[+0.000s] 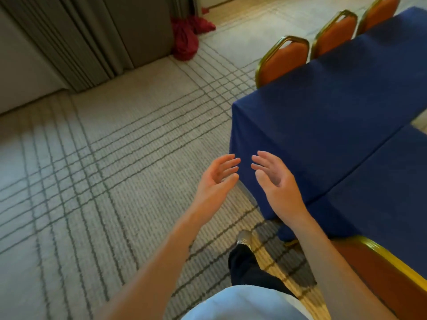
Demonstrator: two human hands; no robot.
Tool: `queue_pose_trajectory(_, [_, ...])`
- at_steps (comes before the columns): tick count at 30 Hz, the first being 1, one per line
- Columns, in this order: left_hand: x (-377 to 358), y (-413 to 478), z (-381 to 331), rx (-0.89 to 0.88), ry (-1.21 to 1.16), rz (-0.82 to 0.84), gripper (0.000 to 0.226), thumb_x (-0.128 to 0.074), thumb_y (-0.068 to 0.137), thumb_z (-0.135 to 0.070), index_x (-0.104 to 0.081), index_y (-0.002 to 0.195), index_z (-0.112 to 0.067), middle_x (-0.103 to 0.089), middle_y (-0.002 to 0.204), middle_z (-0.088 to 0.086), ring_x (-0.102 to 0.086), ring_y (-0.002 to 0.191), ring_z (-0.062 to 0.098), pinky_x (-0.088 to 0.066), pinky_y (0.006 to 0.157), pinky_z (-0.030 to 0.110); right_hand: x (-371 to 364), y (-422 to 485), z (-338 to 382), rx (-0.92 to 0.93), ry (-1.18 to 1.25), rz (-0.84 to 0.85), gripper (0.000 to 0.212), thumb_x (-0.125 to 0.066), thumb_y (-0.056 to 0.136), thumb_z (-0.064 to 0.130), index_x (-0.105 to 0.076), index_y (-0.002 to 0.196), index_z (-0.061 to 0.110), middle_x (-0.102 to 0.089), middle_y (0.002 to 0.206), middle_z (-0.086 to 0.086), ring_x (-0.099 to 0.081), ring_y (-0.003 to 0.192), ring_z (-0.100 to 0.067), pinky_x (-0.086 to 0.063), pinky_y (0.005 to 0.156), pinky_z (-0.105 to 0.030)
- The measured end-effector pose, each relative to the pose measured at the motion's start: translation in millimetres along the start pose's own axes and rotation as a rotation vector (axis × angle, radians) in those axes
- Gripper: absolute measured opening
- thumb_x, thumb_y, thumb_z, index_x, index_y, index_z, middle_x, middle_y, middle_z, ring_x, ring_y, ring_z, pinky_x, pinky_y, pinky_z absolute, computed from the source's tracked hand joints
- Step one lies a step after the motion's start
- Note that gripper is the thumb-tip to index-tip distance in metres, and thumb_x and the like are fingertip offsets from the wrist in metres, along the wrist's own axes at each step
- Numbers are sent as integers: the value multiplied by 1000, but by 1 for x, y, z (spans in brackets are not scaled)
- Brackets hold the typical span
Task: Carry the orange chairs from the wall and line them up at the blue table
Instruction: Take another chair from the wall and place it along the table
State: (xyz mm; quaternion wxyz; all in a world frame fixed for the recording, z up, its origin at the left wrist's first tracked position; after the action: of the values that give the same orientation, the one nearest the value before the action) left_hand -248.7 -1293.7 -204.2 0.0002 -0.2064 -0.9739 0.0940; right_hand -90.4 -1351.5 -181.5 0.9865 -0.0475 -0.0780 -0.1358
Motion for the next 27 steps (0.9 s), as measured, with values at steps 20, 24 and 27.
queue_pose_trajectory(20, [158,203,-43,67,-415,-305,46,-51,101,5,-52,143,-11,-66,138,8,-63,128,28,-46,111,53,-118,270,26,-174,314,181,36,-45,106,5,-54,139,13,-67,131,-2,-65,121,-18,-51,105,-40])
queue_pose_trajectory(24, [215,260,-49,57,-509,-284,56,-44,96,16,-50,145,-11,-65,138,10,-61,129,30,-45,111,54,-166,338,39,-190,317,169,36,-44,105,2,-55,137,13,-68,130,-3,-66,119,-20,-51,105,-43])
queue_pose_trajectory(27, [263,302,-66,47,-582,-268,58,-42,95,18,-50,145,-11,-65,138,11,-61,129,31,-43,113,56,-211,389,66,-171,327,160,36,-44,104,2,-55,137,12,-68,129,-6,-67,118,-21,-50,107,-46])
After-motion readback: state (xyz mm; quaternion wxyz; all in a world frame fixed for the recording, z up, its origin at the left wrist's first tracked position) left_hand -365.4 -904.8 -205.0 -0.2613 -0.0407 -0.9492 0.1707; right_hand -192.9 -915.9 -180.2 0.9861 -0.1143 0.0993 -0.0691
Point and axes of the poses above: each hand's wrist, its own y-axis towards the middle knuckle, its own x-axis out of the back of the hand, z = x × y, the point moved 9 cm from there along y, towards the middle knuckle
